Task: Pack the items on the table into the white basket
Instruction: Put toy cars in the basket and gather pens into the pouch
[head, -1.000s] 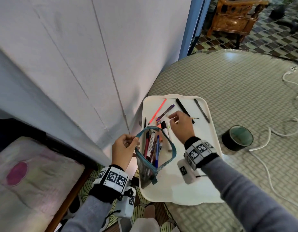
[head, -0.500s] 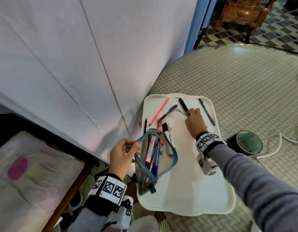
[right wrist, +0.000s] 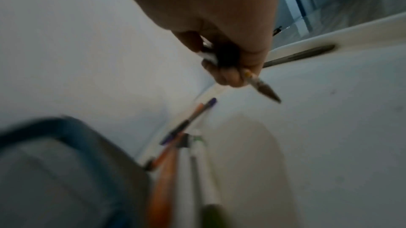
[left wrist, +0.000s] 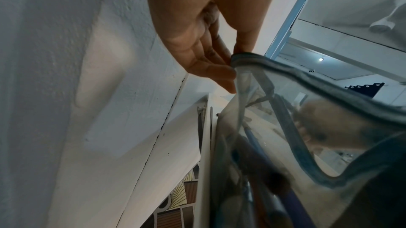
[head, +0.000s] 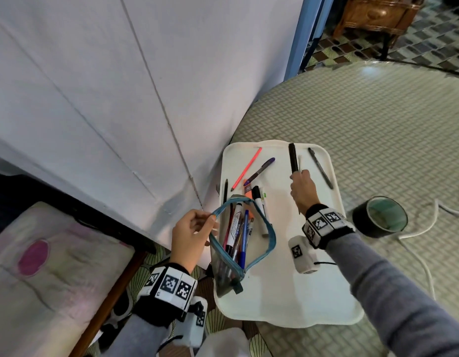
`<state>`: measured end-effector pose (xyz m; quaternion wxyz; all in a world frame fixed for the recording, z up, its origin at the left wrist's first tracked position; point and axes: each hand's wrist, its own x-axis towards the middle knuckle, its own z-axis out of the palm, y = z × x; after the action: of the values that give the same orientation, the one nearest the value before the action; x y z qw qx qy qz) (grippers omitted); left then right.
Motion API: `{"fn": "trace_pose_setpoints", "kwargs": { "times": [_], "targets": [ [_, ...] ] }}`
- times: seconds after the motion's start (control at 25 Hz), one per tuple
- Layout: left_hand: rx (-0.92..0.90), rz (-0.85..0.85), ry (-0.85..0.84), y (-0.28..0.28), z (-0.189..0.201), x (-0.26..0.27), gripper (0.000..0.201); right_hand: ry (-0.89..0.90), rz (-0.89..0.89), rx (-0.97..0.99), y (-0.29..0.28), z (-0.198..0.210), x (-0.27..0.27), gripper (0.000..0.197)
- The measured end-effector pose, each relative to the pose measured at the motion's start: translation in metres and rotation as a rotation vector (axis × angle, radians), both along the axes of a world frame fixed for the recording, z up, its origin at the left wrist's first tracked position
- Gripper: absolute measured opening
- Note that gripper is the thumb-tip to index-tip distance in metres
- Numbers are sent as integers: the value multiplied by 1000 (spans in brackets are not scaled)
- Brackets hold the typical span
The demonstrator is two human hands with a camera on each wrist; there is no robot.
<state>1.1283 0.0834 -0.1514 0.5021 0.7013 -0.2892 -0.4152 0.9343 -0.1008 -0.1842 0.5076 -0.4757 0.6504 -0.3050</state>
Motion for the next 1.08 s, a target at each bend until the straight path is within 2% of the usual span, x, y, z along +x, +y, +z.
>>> {"fn": "trace_pose_setpoints", "kwargs": {
  "times": [0.08, 0.16, 0.24, 0.32, 0.48, 0.56, 0.6, 0.68, 0.8, 0.92, 1.0, 1.08],
  "targets": [
    [-25, 6, -50, 1, 0, -1, 9, -149, -10, -62, 29, 27, 9, 29],
    [-74, -28, -190, 0, 0, -1, 23, -284, 69, -128, 63, 50, 21, 22],
    [-104, -131, -337, -2, 1, -1, 31, -472, 153, -117, 95, 61, 34, 13],
    [-93, -244, -417, -6, 2, -2, 33, -553, 191, -69, 119, 57, 44, 11],
    [-55, -359, -485, -9, 11, -2, 39, -186, 338, -131, 148, 36, 46, 14],
    [-52, -409, -461, -9, 13, -3, 44, -30, 448, -134, 157, 31, 45, 12],
    [-43, -429, -440, -9, 12, -3, 47, 45, 482, -110, 159, 28, 44, 19],
    [-30, -476, -407, -7, 10, -7, 52, 128, 520, -50, 157, 25, 41, 27],
    [-36, -485, -347, -4, 10, -8, 58, 149, 561, -34, 150, 35, 41, 26],
    [-27, -400, -315, -4, 9, -3, 57, 178, 419, -134, 126, 44, 34, 24],
    [-4, -376, -299, -4, 5, 1, 57, 152, 282, -158, 95, 45, 23, 20],
    [12, -358, -282, -4, 2, 3, 58, 215, 171, -195, 58, 37, 7, 18]
  ]
}}
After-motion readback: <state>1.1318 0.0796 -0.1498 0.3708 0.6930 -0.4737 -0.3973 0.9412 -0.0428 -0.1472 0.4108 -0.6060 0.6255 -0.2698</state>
